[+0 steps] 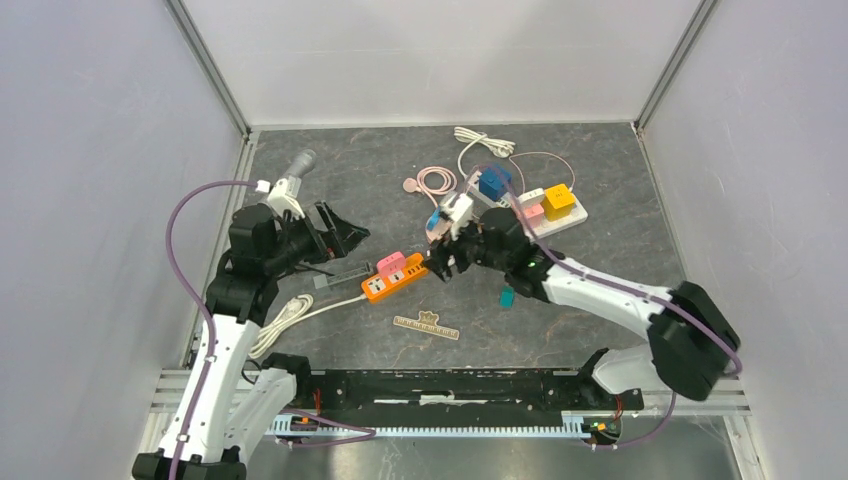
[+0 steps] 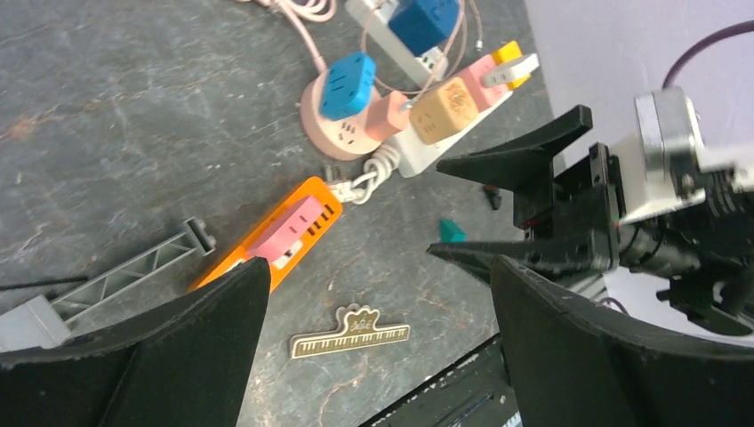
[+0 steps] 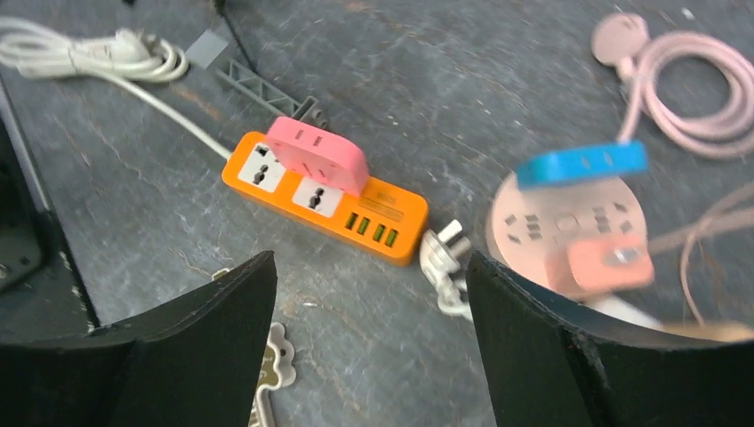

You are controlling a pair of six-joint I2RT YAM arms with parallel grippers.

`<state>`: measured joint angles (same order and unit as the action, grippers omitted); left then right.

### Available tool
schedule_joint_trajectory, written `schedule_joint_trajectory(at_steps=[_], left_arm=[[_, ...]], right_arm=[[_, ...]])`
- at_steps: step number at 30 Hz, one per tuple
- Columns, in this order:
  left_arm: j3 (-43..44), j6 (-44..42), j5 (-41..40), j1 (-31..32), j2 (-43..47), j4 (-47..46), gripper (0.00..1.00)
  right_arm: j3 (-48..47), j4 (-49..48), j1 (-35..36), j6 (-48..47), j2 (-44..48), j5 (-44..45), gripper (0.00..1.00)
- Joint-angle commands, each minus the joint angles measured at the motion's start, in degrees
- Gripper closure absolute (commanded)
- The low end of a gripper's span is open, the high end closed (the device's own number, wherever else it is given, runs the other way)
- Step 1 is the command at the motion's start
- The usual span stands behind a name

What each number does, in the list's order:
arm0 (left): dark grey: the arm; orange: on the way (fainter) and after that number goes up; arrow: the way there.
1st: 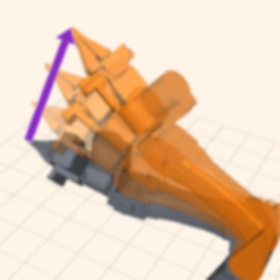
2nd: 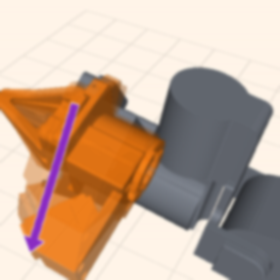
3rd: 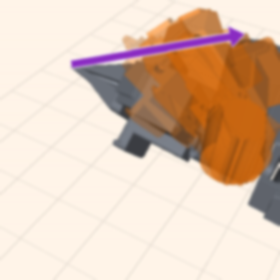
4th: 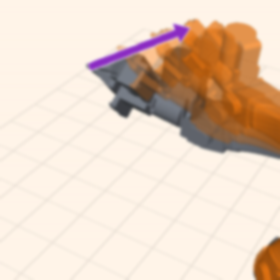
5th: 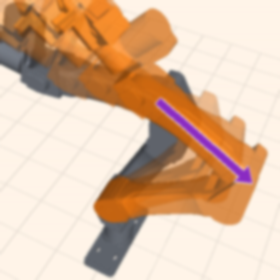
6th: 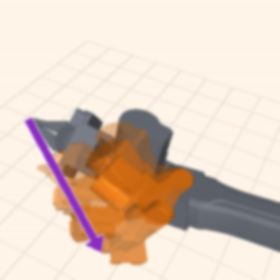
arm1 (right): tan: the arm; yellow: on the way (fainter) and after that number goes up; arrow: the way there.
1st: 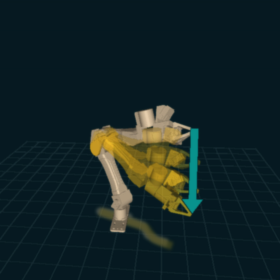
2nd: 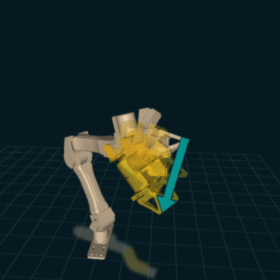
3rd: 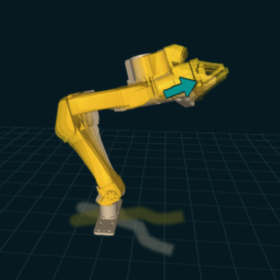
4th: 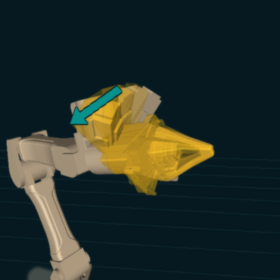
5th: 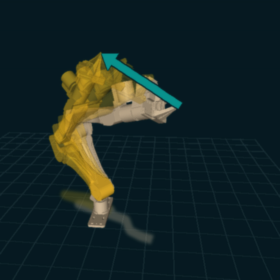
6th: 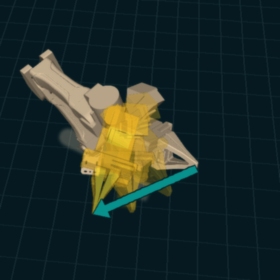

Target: Pull the plug off the socket

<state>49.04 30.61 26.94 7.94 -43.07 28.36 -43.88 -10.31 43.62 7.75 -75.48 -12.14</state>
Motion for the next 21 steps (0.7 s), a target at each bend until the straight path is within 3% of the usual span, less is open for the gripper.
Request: schedule_joint_trajectory(at_steps=[1,9,16,21], left_arm=[[-1.26,-1.84,-6.58,0.23,0.69,0.99,0.00],[-0.40,-3.79,-14.23,0.23,2.44,6.97,0.00],[1.36,-6.53,-15.69,0.23,2.22,11.63,0.00],[1.84,-6.62,-14.88,0.23,1.21,13.17,0.00]], right_arm=[[-6.57,-5.74,4.28,-17.90,-7.11,-1.04,0.17],[-12.17,-11.19,4.60,-31.32,-19.06,-12.79,0.18],[-22.91,1.15,4.53,-40.71,-28.14,-18.80,0.23],[-30.02,15.90,4.55,-49.34,-32.94,-23.80,0.29]])
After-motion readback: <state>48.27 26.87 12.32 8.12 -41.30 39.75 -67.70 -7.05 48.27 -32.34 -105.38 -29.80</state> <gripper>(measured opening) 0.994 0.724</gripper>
